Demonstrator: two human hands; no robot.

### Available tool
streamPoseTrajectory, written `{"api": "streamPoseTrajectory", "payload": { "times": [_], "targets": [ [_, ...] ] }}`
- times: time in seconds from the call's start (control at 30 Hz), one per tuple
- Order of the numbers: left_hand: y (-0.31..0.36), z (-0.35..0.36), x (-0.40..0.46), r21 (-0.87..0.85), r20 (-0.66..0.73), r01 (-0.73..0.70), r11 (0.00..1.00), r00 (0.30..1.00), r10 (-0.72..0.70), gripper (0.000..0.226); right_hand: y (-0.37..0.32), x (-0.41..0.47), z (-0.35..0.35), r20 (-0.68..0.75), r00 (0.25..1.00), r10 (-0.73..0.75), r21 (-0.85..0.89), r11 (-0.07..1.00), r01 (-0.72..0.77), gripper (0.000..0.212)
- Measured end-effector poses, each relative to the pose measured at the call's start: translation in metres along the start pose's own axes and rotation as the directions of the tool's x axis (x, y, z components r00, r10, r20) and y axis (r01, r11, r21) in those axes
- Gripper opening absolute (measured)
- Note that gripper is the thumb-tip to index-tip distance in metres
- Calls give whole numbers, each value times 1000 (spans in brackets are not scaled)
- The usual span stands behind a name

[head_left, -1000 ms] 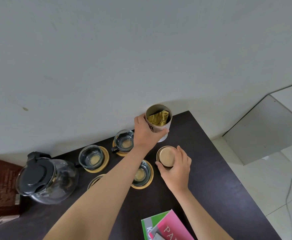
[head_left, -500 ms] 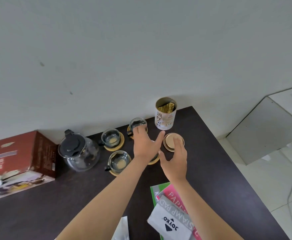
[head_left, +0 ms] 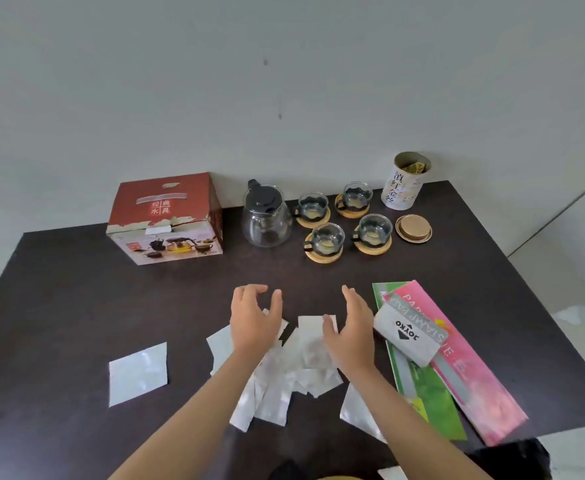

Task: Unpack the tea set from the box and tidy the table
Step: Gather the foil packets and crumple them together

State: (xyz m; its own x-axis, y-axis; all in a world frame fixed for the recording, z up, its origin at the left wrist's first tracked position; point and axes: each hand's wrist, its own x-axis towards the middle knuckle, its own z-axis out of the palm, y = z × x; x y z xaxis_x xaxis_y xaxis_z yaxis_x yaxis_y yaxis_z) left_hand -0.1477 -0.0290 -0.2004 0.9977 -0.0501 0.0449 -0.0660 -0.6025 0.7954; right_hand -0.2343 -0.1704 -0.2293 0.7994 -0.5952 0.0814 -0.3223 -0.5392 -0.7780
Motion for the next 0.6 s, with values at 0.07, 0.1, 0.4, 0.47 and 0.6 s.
{"api": "streamPoseTrajectory", "payload": {
  "times": [0.07,0.1,0.4,0.47,0.6],
  "targets": [
    [-45,-29,-20,102,-32,63,993,998,-60,34,2,-30,13,59,996,61,-62,996,-57,64],
    [-68,-43,-30,174,-57,84,981,996,-75,37,5,-45,20,64,995,73,-116,991,-65,63],
    [-189,-122,-72,477,-52,401,782,901,-431,77,22,-116,52,-126,842,524,-396,752,-527,76],
    [-187,-117,-77,530,21,337,778,912,-409,72,13,-120,66,-75,839,540,-407,751,-520,75],
    [-155,-87,-92,451,175,186,873,941,-290,59,-17,-126,97,93,912,399,-245,897,-367,72]
  ]
}}
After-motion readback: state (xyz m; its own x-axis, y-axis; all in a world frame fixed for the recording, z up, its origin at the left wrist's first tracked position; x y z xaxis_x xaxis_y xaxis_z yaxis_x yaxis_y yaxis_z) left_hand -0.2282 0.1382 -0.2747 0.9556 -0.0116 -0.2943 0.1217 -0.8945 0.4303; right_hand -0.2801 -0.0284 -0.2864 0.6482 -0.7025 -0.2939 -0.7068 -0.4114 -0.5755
